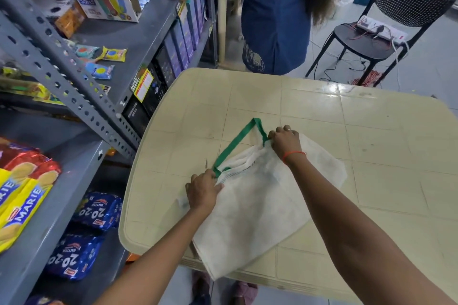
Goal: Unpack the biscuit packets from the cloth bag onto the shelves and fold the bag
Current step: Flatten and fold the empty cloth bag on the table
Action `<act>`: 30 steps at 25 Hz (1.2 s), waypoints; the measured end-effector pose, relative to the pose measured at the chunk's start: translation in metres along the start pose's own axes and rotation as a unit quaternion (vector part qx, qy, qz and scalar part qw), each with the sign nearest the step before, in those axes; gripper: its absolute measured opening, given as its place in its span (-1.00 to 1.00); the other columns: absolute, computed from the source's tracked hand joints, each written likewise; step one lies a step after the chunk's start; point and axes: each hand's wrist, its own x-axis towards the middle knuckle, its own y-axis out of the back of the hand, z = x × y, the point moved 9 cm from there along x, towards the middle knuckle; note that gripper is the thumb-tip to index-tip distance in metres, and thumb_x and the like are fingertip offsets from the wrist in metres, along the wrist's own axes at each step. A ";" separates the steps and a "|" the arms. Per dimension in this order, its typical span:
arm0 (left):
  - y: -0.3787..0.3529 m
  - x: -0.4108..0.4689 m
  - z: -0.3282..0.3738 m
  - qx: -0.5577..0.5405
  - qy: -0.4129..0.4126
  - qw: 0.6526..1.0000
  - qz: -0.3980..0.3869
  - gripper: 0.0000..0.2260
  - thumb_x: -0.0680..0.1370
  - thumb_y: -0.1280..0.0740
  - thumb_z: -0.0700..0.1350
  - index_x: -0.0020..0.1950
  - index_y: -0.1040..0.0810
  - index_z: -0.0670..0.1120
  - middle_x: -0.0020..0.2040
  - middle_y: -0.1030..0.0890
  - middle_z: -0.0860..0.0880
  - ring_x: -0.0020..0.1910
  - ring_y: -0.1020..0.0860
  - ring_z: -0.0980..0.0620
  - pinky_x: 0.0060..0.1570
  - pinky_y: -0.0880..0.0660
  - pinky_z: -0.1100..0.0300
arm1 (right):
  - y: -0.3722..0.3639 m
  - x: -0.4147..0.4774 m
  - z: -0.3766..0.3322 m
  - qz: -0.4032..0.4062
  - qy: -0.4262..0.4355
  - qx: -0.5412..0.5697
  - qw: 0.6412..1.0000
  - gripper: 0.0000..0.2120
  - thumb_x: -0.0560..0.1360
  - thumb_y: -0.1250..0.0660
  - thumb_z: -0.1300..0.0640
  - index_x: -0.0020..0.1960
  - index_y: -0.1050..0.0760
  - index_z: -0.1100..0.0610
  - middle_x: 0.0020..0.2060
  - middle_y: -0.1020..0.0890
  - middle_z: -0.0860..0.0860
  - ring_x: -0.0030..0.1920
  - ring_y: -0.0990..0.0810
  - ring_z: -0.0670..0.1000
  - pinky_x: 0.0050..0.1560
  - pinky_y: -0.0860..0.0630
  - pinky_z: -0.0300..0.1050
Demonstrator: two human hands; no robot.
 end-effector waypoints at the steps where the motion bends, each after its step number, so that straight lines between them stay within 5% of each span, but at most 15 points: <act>1: 0.004 -0.001 0.001 -0.014 0.003 1.000 0.005 -0.79 0.49 -0.39 0.00 0.07 -0.57 -0.05 0.00 -0.67 -0.04 0.12 -0.48 -0.12 0.07 -0.38 0.05 | 0.008 -0.005 0.003 0.026 -0.005 0.015 1.000 -0.71 0.55 -0.17 0.24 0.24 -0.48 0.11 0.16 -0.55 0.13 0.29 -0.37 0.17 0.29 -0.32 0.08; 5: 0.027 -0.024 0.010 -0.070 -0.039 0.995 0.050 -0.88 0.49 -0.37 -0.05 -0.06 -0.63 -0.07 -0.10 -0.66 -0.05 -0.01 -0.49 -0.13 -0.07 -0.39 0.07 | 0.048 -0.052 0.026 0.159 -0.036 0.128 0.978 -0.81 0.48 -0.30 0.19 0.06 -0.58 0.20 -0.01 -0.61 0.16 0.13 -0.47 0.21 0.03 -0.39 0.05; 9: 0.052 -0.087 0.033 -0.049 -0.248 0.952 0.171 -0.94 0.44 -0.37 -0.11 -0.18 -0.60 -0.08 -0.26 -0.61 -0.02 -0.21 -0.52 -0.07 -0.17 -0.35 0.14 | 0.070 -0.125 0.049 0.322 -0.039 0.165 0.932 -0.82 0.29 -0.45 0.31 -0.12 -0.56 0.26 -0.16 -0.62 0.20 -0.09 -0.51 0.22 -0.11 -0.42 0.02; 12: 0.040 -0.119 0.040 -0.037 -0.346 0.923 0.163 -0.86 0.48 -0.29 -0.05 -0.19 -0.56 -0.09 -0.29 -0.60 0.00 -0.29 -0.54 -0.02 -0.21 -0.37 0.22 | 0.069 -0.148 0.059 0.339 -0.021 0.175 0.924 -0.79 0.22 -0.44 0.33 -0.17 -0.51 0.25 -0.16 -0.62 0.18 -0.08 -0.42 0.13 -0.11 -0.30 -0.10; 17: 0.011 -0.077 0.014 -0.065 -0.209 0.975 0.026 -0.77 0.47 -0.43 -0.02 0.07 -0.59 -0.07 0.00 -0.65 -0.01 -0.11 -0.64 -0.05 -0.24 -0.54 0.13 | 0.045 -0.132 0.055 0.192 -0.016 0.160 0.968 -0.68 0.30 -0.43 0.33 0.05 -0.56 0.21 -0.08 -0.66 0.14 -0.05 -0.55 0.24 -0.12 -0.47 0.04; 20: 0.012 -0.035 0.012 -0.052 -0.156 0.986 0.035 -0.81 0.52 -0.35 -0.04 0.05 -0.58 -0.12 0.01 -0.54 -0.10 0.02 -0.55 -0.11 -0.12 -0.47 0.10 | 0.031 -0.103 0.047 0.112 -0.022 0.106 0.988 -0.64 0.46 -0.30 0.23 0.25 -0.50 0.12 0.06 -0.61 0.12 0.12 -0.48 0.21 0.02 -0.47 0.08; 24: -0.008 -0.005 0.020 0.026 -0.134 0.990 -0.027 -0.65 0.49 -0.38 0.04 0.18 -0.47 -0.10 0.17 -0.51 -0.09 0.17 -0.44 -0.11 0.07 -0.42 0.07 | 0.023 -0.068 0.043 0.060 -0.032 0.086 0.994 -0.72 0.54 -0.25 0.12 0.21 -0.55 0.10 0.10 -0.57 0.14 0.20 -0.43 0.19 0.04 -0.45 0.04; 30: -0.007 -0.002 0.018 0.036 -0.067 0.997 -0.010 -0.70 0.51 -0.37 -0.02 0.19 -0.47 -0.08 0.11 -0.60 -0.10 0.07 -0.58 -0.13 -0.03 -0.49 0.06 | 0.025 -0.061 0.043 0.085 -0.021 0.125 0.988 -0.80 0.47 -0.32 0.15 0.05 -0.60 0.18 0.02 -0.64 0.15 0.18 -0.48 0.19 0.03 -0.46 0.03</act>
